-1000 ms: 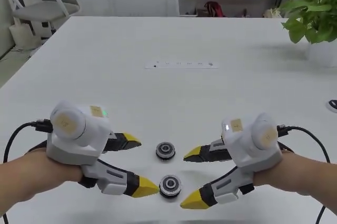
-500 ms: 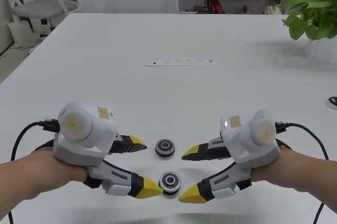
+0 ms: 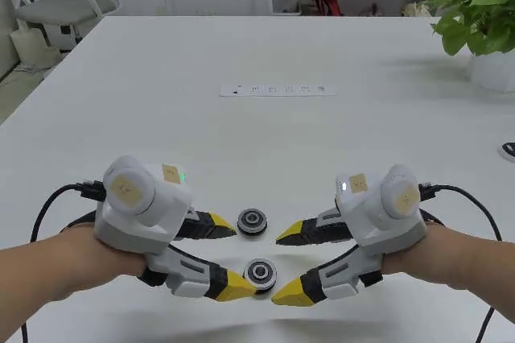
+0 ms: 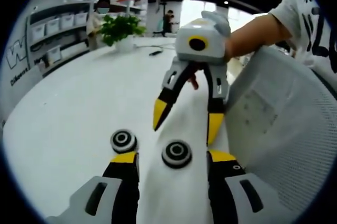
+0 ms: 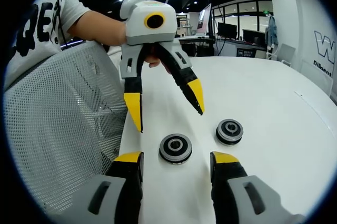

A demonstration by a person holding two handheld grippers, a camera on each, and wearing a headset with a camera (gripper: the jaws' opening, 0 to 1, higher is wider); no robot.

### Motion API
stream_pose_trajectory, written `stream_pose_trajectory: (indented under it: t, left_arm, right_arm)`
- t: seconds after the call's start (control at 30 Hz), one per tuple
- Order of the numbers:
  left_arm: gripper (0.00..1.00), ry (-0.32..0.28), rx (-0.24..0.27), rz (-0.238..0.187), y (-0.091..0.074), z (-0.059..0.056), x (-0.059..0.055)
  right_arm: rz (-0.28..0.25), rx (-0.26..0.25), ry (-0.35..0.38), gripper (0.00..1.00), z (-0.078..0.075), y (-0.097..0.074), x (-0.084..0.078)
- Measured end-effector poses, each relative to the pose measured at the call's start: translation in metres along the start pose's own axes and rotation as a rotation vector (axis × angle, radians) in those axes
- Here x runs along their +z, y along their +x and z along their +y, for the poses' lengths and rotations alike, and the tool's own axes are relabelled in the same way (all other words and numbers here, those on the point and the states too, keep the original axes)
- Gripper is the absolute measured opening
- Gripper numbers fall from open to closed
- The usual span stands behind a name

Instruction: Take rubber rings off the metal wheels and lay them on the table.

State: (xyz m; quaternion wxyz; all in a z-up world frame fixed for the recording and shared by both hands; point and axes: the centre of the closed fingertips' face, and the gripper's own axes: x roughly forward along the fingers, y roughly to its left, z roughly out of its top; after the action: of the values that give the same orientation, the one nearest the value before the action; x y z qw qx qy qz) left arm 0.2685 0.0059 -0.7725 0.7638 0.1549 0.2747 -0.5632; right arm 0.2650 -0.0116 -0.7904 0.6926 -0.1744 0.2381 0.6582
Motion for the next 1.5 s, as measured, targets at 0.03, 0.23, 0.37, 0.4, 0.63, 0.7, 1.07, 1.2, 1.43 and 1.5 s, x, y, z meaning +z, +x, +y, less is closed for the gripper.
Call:
stream_pose_trajectory:
  t: [0.03, 0.23, 0.37, 0.4, 0.63, 0.7, 1.07, 1.2, 1.43, 1.5]
  left_arm:
    - [0.50, 0.001, -0.004, 0.000, 0.001, -0.001, 0.000]
    - [0.44, 0.012, -0.015, 0.014, 0.006, -0.002, -0.002]
    - [0.40, 0.016, -0.021, 0.014, 0.009, -0.003, -0.002]
    - [0.40, 0.016, -0.025, 0.014, 0.009, -0.004, -0.001]
    - [0.35, 0.017, -0.036, 0.022, 0.014, -0.007, -0.003]
    - [0.34, 0.022, -0.042, 0.025, 0.015, -0.007, -0.003]
    - [0.23, 0.031, -0.046, 0.030, 0.021, -0.009, -0.004]
    - [0.20, 0.035, -0.041, 0.039, 0.023, -0.008, -0.007]
    - [0.16, 0.051, -0.027, 0.034, 0.025, -0.007, -0.006]
    - [0.14, 0.079, -0.007, 0.035, 0.025, -0.005, -0.006]
  right_arm:
    - [0.000, 0.002, 0.001, 0.47, 0.000, 0.001, 0.000]
    - [0.001, 0.010, 0.002, 0.45, 0.002, 0.002, -0.002]
    - [-0.001, 0.009, 0.007, 0.45, 0.002, 0.002, -0.002]
    - [-0.003, 0.009, 0.011, 0.45, 0.002, 0.001, -0.002]
    - [-0.005, 0.010, 0.013, 0.45, 0.002, 0.002, -0.002]
    - [-0.004, 0.014, 0.016, 0.45, 0.003, 0.002, -0.003]
    - [0.003, 0.020, 0.014, 0.45, 0.004, 0.003, -0.005]
    - [0.005, 0.022, 0.013, 0.45, 0.004, 0.003, -0.006]
    - [0.006, 0.025, 0.012, 0.44, 0.005, 0.004, -0.006]
    - [0.006, 0.025, 0.011, 0.44, 0.005, 0.005, -0.006]
